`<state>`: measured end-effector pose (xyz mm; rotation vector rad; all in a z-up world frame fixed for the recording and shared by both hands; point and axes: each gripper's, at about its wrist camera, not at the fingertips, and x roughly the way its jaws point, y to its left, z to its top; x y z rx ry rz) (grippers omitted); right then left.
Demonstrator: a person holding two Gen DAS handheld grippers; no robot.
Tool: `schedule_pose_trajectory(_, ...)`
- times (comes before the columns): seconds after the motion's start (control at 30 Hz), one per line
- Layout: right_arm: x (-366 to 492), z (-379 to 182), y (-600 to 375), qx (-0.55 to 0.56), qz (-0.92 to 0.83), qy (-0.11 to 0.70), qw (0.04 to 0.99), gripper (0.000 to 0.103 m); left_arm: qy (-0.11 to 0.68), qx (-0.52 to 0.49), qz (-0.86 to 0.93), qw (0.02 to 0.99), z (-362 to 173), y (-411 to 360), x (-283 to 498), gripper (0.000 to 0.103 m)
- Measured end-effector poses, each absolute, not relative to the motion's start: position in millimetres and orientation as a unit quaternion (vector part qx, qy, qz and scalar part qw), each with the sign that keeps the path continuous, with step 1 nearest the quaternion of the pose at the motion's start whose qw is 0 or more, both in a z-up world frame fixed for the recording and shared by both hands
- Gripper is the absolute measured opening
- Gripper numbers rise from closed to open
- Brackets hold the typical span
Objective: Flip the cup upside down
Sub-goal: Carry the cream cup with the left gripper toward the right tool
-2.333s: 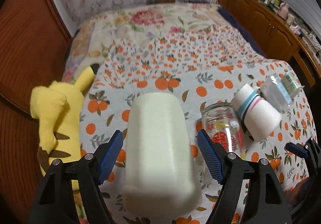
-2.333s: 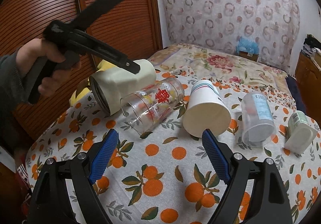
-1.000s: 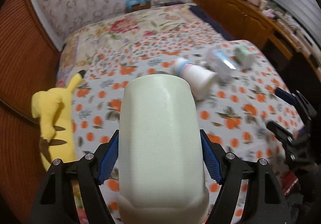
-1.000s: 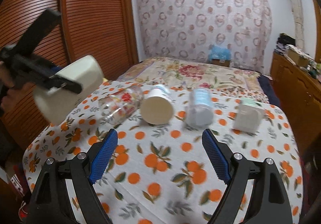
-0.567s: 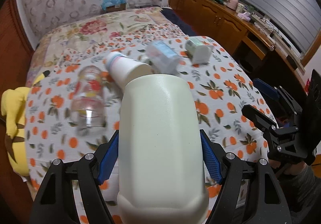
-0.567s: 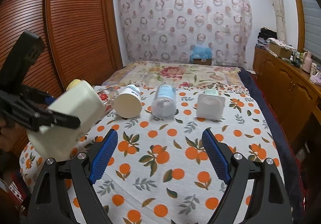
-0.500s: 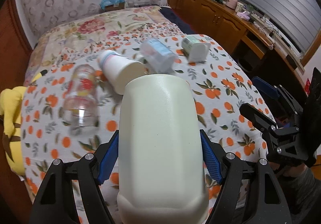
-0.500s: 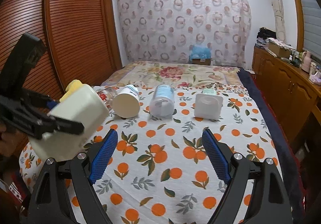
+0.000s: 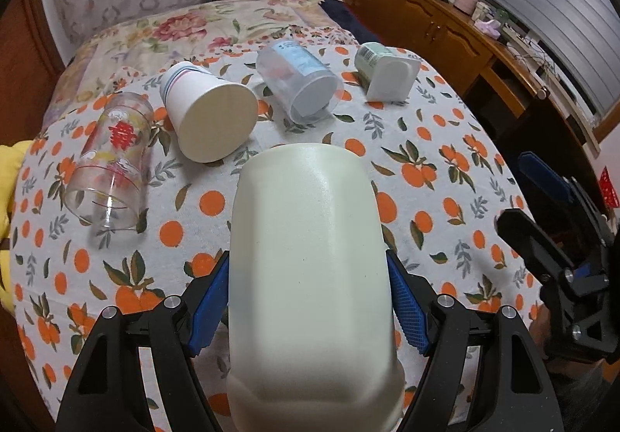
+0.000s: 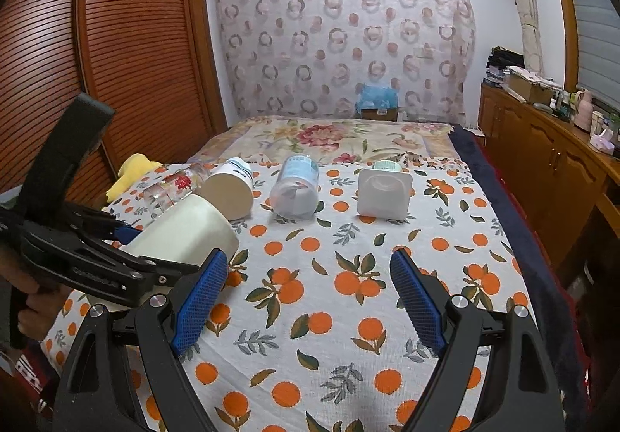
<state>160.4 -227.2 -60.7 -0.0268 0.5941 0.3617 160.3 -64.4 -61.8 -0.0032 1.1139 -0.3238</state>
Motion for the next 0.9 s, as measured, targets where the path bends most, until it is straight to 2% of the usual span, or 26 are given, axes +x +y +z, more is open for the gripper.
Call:
schedule_pose_trajectory(0.17,160.6,-61.4,-227.4,-0.017,0.175,0.295,0.939,0.088,0.527,0.005,-0.145,0.838,-71.1,-64.5,164.2,0.072)
schedule_pose_trajectory(0.43,166.8,-55.5,-227.6,-0.033,0.168,0.302,0.938,0.088,0.477,-0.011,-0.150,0.866,-57.0,-51.1,146.3,0.073)
schedule_pose_trajectory(0.63,170.8,-44.7,-217.8,-0.033,0.173,0.298,0.938,0.088,0.407,-0.019,-0.130,0.904,-34.3,-27.5,113.4,0.083)
schedule_pose_trajectory(0.8,176.0,-42.7,-201.5,-0.030,0.188,0.309,0.932,0.088,0.345,-0.023,-0.096,0.933,-16.6,-2.2,85.6,0.095)
schedule_pose_trajectory(0.9,179.4,-42.2,-187.6,-0.029,0.197,0.318,0.927,0.088,0.312,-0.028,-0.075,0.947,-9.9,12.8,72.0,0.095)
